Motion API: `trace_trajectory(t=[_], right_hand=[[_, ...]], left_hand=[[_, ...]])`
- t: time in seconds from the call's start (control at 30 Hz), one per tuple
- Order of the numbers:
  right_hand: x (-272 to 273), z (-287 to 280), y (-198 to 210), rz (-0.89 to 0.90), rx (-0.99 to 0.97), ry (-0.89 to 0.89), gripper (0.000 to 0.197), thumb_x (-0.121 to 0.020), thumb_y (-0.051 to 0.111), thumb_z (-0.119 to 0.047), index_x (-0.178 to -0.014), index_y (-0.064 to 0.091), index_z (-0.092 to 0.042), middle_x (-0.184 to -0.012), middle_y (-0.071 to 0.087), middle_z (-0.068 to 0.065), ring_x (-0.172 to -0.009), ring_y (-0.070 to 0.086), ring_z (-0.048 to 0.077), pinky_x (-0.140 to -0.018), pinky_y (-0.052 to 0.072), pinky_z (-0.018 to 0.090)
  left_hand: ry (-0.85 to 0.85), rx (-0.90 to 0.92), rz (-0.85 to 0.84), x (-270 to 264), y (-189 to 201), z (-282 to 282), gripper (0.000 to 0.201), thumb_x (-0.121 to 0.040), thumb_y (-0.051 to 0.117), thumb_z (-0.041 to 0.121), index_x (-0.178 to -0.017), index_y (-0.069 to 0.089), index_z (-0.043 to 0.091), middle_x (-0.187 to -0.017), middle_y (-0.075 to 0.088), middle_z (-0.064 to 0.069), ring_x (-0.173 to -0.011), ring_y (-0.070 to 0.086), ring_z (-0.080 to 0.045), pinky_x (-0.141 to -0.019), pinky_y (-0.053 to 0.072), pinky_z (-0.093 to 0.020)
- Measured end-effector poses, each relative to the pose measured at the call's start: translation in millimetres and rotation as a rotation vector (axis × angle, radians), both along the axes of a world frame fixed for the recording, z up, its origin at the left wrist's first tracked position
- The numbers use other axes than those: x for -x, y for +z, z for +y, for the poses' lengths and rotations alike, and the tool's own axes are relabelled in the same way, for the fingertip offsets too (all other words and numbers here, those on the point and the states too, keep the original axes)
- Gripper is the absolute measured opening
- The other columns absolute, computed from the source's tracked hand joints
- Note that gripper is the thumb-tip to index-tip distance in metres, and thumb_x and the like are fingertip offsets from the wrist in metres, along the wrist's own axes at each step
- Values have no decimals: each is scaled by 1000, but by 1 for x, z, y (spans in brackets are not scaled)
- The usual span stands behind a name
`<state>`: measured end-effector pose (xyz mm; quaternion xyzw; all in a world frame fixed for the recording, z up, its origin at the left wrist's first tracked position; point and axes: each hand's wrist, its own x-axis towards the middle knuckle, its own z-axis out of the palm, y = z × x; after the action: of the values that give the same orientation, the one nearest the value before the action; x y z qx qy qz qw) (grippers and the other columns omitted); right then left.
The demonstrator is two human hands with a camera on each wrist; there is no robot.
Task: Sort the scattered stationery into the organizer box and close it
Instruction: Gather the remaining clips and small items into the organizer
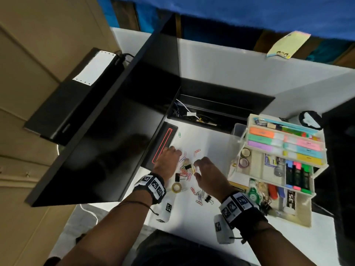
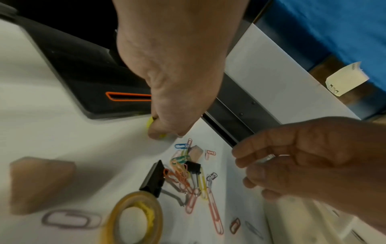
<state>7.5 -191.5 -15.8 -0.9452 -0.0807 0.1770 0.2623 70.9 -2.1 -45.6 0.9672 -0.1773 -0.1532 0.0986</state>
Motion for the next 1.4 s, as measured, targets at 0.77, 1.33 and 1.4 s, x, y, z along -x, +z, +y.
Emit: trace_trajectory(t=[0.77,1.33,1.4], right_hand=[[-28,51,-50,-108,39,-229,17,-90,57,-9,-104,66,-7,-95,67,14,-84,65,31,-67,52,34],[34,-74,51,-416,-435,-657,26,-88,72,1,-108,70,-16,-99,70,-1,-81,69,7,-75,57,20],[46,-99,64,-422,-467,-712,29,-87,72,4,-106,68,-17,-95,70,-2,-81,68,8,-74,57,21]], left_hand=[[271,428,112,26,6,37,34,-89,77,13,-119,64,21,-113,69,1,-101,65,-16,-82,50,-22],[85,691,130,22,49,-42,33,-92,75,22,-122,64,32,-117,59,11,-102,62,-11,-88,58,-30],[56,730,149,22,56,-60,36,-93,75,24,-123,61,37,-120,60,15,-106,63,-9,-86,59,-28]])
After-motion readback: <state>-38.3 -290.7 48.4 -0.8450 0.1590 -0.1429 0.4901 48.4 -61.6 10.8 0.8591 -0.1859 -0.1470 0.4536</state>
